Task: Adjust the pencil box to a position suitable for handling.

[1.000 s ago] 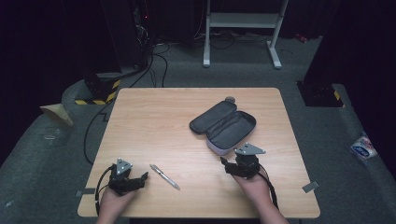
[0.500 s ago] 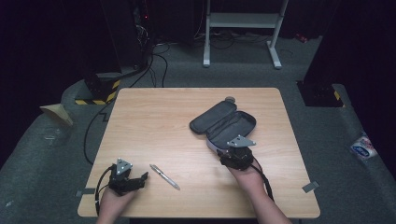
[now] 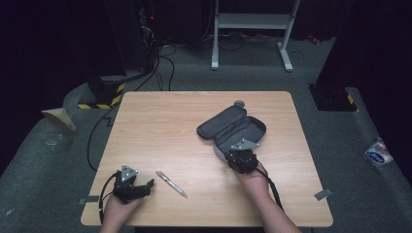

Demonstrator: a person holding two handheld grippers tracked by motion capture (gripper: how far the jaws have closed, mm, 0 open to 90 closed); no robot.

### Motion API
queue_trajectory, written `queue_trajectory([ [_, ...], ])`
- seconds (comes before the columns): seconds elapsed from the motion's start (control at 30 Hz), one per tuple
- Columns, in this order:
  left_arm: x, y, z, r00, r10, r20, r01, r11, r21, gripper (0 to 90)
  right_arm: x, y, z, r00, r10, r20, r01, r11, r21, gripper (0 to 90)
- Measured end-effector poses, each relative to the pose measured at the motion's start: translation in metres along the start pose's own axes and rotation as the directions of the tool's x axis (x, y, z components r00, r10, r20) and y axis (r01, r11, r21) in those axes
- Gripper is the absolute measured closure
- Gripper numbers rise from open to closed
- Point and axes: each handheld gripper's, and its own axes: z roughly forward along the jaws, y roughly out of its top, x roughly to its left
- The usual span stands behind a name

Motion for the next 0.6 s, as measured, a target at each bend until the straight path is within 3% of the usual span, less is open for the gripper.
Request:
queue_trajectory([
  [0.2,0.0,0.0,0.0,1.0,0.002,-0.001,-0.002,1.0,0.0,16.3,0.014,-0.003,0.001,0.9987,-0.024,-0.045,0.024,1.0,-0.015,85.0],
  [0.6,0.0,0.0,0.0,1.0,0.001,0.0,-0.001,1.0,0.0,16.3,0.059,-0.009,0.004,0.9893,-0.09,-0.115,0.083,0.995,-0.06,85.7],
])
